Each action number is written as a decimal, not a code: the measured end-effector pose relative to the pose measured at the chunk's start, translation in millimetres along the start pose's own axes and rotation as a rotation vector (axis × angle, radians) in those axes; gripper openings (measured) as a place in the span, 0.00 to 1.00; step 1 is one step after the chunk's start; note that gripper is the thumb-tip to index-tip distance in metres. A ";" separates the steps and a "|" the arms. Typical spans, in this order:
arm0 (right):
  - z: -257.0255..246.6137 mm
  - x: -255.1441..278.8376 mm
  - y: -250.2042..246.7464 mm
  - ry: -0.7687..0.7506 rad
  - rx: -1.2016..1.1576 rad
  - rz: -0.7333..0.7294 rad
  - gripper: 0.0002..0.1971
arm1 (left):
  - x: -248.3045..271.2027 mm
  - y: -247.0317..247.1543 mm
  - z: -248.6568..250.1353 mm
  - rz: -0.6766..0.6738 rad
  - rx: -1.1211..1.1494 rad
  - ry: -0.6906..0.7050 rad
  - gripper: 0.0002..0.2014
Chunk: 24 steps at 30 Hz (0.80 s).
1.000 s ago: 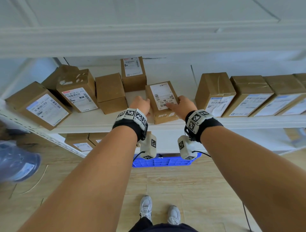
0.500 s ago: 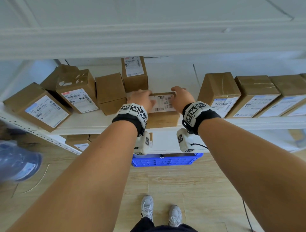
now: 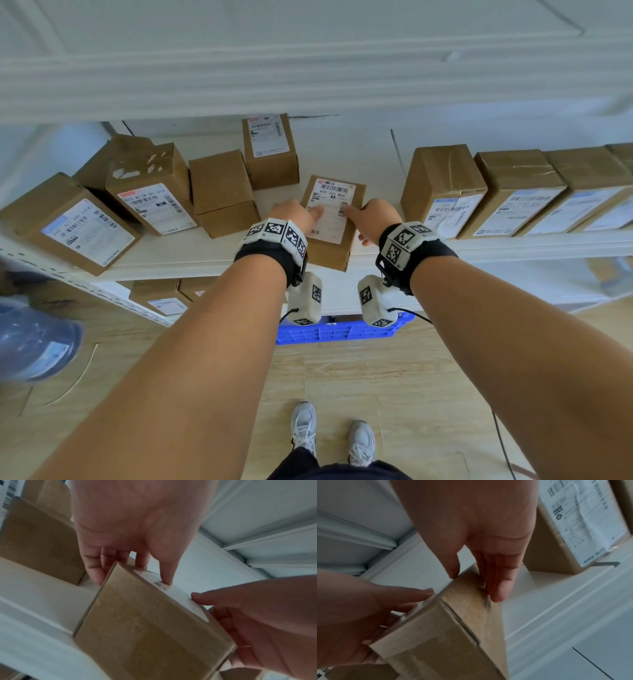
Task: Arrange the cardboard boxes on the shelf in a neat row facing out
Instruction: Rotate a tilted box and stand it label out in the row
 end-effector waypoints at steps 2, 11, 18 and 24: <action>-1.0 4.2 -4.4 -0.013 -0.017 0.043 0.17 | 4.4 0.6 4.8 -0.007 0.088 0.020 0.24; -11.2 22.2 -37.5 -0.126 -0.096 0.227 0.15 | 21.9 -12.6 21.9 0.173 0.343 0.141 0.18; 9.7 27.6 -18.3 -0.061 -0.087 0.161 0.16 | 24.3 22.1 17.9 -0.033 0.401 0.070 0.20; 3.9 38.3 -31.1 -0.108 -0.081 0.220 0.24 | 39.6 4.7 29.9 0.114 0.533 0.160 0.37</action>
Point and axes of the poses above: each hand's wrist, its own x-axis away from the middle knuckle, its own y-axis out of the palm, z = x × y, the point moved 6 cm from there along -x, towards the middle knuckle, and after that the axes turned 5 degrees about -z, right-handed, at the moved point
